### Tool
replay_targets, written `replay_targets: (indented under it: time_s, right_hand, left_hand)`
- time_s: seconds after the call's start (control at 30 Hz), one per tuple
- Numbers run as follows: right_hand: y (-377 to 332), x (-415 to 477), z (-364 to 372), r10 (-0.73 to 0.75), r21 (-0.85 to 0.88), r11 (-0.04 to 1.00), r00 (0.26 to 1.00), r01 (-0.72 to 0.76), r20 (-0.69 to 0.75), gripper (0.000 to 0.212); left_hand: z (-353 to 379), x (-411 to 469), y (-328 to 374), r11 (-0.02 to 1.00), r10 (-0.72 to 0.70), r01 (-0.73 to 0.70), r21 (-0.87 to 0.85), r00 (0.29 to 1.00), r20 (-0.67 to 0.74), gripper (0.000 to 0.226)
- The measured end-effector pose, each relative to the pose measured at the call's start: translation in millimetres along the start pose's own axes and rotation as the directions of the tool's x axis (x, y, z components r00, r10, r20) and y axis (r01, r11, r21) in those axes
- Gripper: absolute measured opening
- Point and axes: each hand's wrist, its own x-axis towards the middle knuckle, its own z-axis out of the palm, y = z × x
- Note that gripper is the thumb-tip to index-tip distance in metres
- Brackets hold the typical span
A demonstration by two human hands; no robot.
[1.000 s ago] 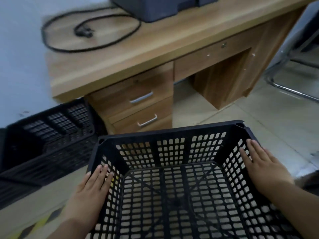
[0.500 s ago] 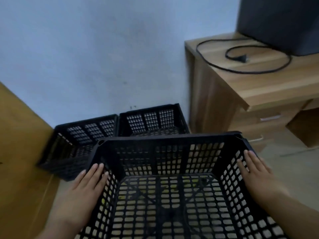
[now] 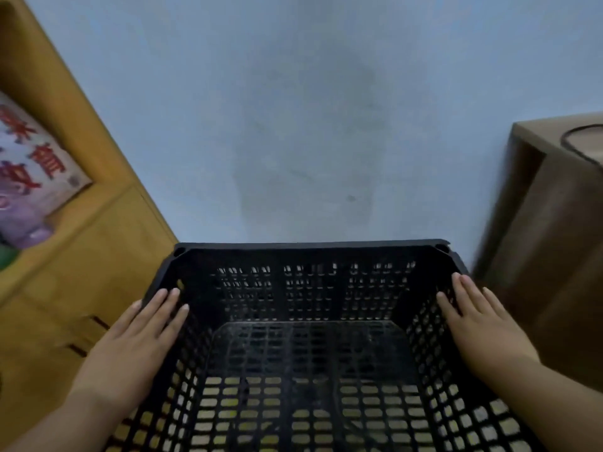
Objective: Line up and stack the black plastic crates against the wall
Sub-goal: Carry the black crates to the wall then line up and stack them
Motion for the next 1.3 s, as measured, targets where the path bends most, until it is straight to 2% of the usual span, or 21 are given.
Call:
replay_targets:
  time_s: [0.17,0.23,0.37,0.4,0.43,0.53,0.6,0.63,0.7,0.8,0.87,0.97,1.07,1.17,1.3]
  right_hand:
    - [-40,112,-38,-0.033,-0.002,0.999,0.999,0.033,0.03,0.067]
    - [-53,153,-45,-0.049,-0.003,0.999,0.999,0.049,-0.005,0.069]
    - [-84,213,-57,-0.061,-0.005,0.998,0.998,0.061,-0.005,0.069]
    - [-91,225,-57,-0.073,0.012,0.997,0.996,0.073,-0.049,0.072]
    - [-99,237,-58,-0.078,0.017,0.997,0.992,0.081,-0.1,0.078]
    - [-120,272,-59,-0.065,0.013,0.998,0.993,0.067,-0.097,0.087]
    - [-137,292,-61,-0.083,0.05,0.995,0.989,0.09,-0.125,0.077]
    - [-145,301,-64,-0.067,0.087,0.993,0.994,0.075,-0.091,0.073]
    - [-160,318,-65,-0.026,0.172,0.984,0.997,0.038,-0.074,0.073]
    - [-176,343,-55,0.034,0.15,0.989,0.964,0.006,-0.263,0.091]
    - [-184,355,-46,0.043,0.153,0.988,0.936,0.012,-0.35,0.091]
    - [-199,366,-46,0.052,0.126,0.992,0.947,-0.012,-0.317,0.092]
    - [-212,375,-48,0.094,0.128,0.99,0.938,-0.054,-0.333,0.092]
    - [-221,382,-49,0.109,0.126,0.99,0.932,-0.069,-0.347,0.095]
    - [-233,393,-48,0.121,0.098,0.991,0.924,-0.092,-0.363,0.095]
  left_hand:
    - [54,61,-74,0.998,-0.069,0.069,0.001,0.988,0.135,0.11]
    - [75,81,-96,0.996,-0.085,0.089,-0.015,0.983,0.163,0.112]
    - [107,116,-132,0.987,-0.157,0.16,-0.016,0.979,0.129,0.114]
    - [113,123,-141,0.985,-0.168,0.173,-0.026,0.977,0.132,0.113]
    - [123,129,-151,0.983,-0.165,0.173,-0.054,0.978,0.131,0.112]
    - [160,146,-181,0.988,-0.136,0.142,-0.06,0.986,0.096,0.112]
    - [181,161,-200,0.992,-0.112,0.116,-0.057,0.991,0.073,0.114]
    - [193,168,-209,0.994,-0.093,0.097,-0.055,0.993,0.066,0.114]
    - [216,184,-227,0.995,-0.071,0.076,-0.067,0.995,0.065,0.114]
    - [246,207,-253,0.996,-0.031,0.036,-0.084,0.997,0.067,0.118]
    - [262,219,-269,0.994,0.0,0.009,-0.111,0.996,0.087,0.122]
    - [280,236,-291,0.989,0.033,-0.017,-0.148,0.994,0.102,0.121]
    - [294,247,-302,0.976,0.04,-0.011,-0.215,0.991,0.131,0.122]
    - [311,246,-303,0.956,0.055,-0.016,-0.293,0.991,0.124,0.113]
    - [332,243,-307,0.946,0.059,-0.007,-0.324,0.986,0.153,0.111]
